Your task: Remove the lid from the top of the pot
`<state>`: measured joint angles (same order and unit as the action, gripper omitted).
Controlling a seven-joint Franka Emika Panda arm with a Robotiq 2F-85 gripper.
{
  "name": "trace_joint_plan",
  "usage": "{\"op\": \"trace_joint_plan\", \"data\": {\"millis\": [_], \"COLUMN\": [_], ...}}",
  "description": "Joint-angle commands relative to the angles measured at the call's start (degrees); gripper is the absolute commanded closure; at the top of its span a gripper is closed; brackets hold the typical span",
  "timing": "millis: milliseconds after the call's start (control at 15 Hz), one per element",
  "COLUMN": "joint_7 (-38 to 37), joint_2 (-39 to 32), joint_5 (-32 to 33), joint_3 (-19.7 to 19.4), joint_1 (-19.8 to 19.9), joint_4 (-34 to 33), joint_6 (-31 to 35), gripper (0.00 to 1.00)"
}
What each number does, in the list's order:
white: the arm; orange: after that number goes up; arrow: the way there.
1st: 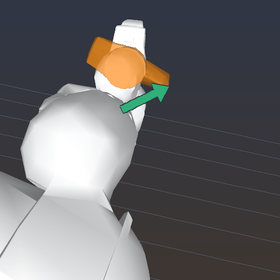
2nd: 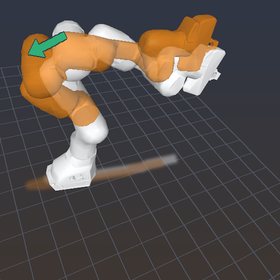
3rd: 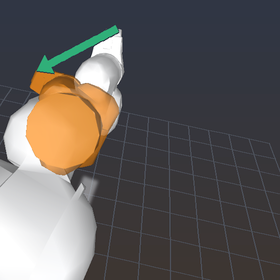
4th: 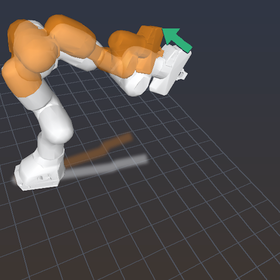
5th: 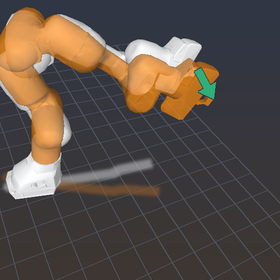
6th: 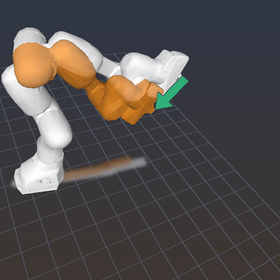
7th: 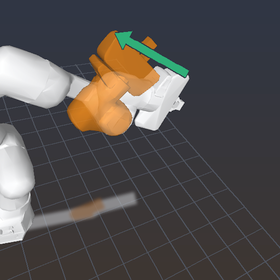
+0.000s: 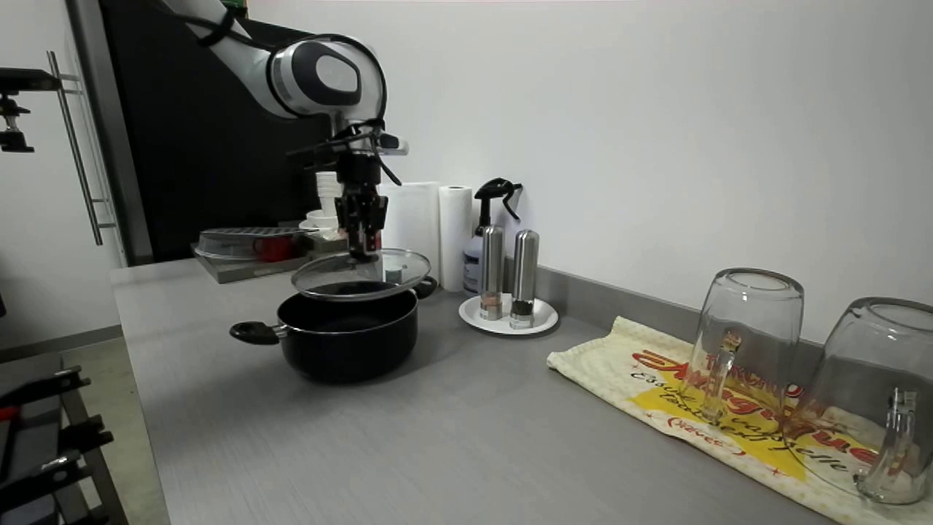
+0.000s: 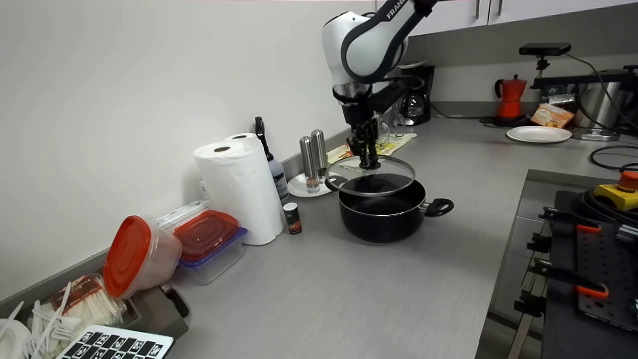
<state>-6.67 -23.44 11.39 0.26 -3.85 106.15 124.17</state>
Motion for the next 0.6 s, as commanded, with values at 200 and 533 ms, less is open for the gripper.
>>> {"op": "trace_joint_plan", "data": {"millis": [200,533], "joint_7": [-1.6,-3.3], "joint_2": [7.0,8.7], "joint_5": [2.9,4.9], "joint_3": [1.3,5.3], "joint_1": [-3.9,-9.1], "joint_4": [-0.3,1.4], "joint_6": [-1.5,-1.0], "gripper": [0.76,0.76]}}
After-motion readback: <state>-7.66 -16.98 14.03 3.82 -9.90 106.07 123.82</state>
